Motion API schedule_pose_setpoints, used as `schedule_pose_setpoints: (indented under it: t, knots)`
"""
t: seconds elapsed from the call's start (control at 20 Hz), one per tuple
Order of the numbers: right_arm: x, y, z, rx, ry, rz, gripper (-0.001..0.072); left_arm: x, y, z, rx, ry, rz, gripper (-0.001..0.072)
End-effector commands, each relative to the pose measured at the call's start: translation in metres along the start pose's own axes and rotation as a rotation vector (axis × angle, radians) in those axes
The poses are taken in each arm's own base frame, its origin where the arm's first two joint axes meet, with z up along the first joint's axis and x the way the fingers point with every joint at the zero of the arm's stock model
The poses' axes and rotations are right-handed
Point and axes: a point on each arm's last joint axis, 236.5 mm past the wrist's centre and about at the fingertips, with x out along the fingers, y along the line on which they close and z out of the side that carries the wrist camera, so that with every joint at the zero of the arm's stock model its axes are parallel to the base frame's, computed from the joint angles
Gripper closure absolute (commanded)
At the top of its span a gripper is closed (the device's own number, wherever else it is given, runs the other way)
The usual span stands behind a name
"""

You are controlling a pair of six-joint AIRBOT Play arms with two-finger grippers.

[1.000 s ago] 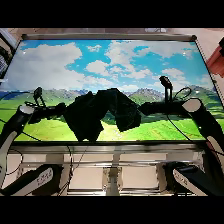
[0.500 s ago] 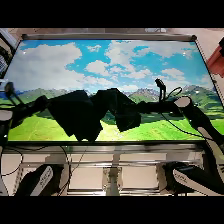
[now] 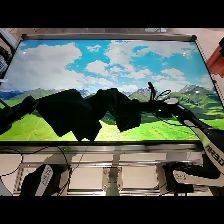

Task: Fold the clothes and pants, and hang the long-sleeved shirts on hangers.

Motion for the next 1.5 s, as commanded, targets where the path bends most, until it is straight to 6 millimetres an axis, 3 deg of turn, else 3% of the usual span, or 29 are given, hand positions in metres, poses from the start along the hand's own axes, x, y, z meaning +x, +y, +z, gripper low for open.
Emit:
schedule_pose_setpoints:
  t: [0.0, 0.1, 0.2, 0.3, 0.4, 0.5, 0.6, 0.75, 0.95, 1.1, 1.25, 1.35, 1.45]
  knots:
    - [0.02, 0.026, 0.007, -0.019, -0.007, 0.086, 0.069, -0.004, -0.005, 0.005, -0.026, -0.016, -0.019, 0.0678]
    - [0.001, 0.044, 0.037, -0.075, -0.056, 0.117, 0.0691, -0.018, -0.014, 0.026, -0.054, -0.087, -0.049, 0.0679]
    - [-0.049, 0.06, 0.076, -0.143, -0.1, 0.125, 0.0691, -0.049, -0.022, 0.06, -0.032, -0.201, -0.05, 0.0679]
    - [-0.116, 0.051, 0.107, -0.218, -0.14, 0.021, 0.0691, -0.094, -0.028, 0.098, 0.029, -0.346, -0.011, 0.0679]
    - [-0.203, 0.027, 0.136, -0.266, -0.256, -0.173, 0.0691, -0.142, -0.027, 0.125, 0.094, -0.483, 0.071, 0.068]
    - [-0.275, 0.022, 0.148, -0.287, -0.39, -0.28, 0.0692, -0.177, -0.023, 0.139, 0.118, -0.579, 0.138, 0.068]
    - [-0.324, 0.024, 0.152, -0.287, -0.507, -0.337, 0.0692, -0.194, -0.021, 0.141, 0.12, -0.627, 0.17, 0.068]
    - [-0.358, 0.031, 0.149, -0.308, -0.558, -0.381, 0.0691, -0.206, -0.025, 0.141, 0.135, -0.659, 0.182, 0.068]
    - [-0.389, 0.047, 0.148, -0.361, -0.566, -0.455, 0.0691, -0.219, -0.02, 0.145, 0.196, -0.669, 0.266, 0.068]
    - [-0.42, 0.044, 0.15, -0.357, -0.583, -0.618, 0.0691, -0.234, -0.004, 0.148, 0.254, -0.667, 0.396, 0.068]
    - [-0.451, 0.031, 0.146, -0.311, -0.595, -0.781, 0.0691, -0.252, 0.026, 0.147, 0.231, -0.662, 0.556, 0.068]
    - [-0.455, 0.027, 0.142, -0.278, -0.586, -0.805, 0.0691, -0.267, 0.046, 0.145, 0.196, -0.669, 0.656, 0.068]
    - [-0.444, 0.026, 0.129, -0.26, -0.522, -0.78, 0.0691, -0.283, 0.06, 0.143, 0.173, -0.685, 0.749, 0.068]
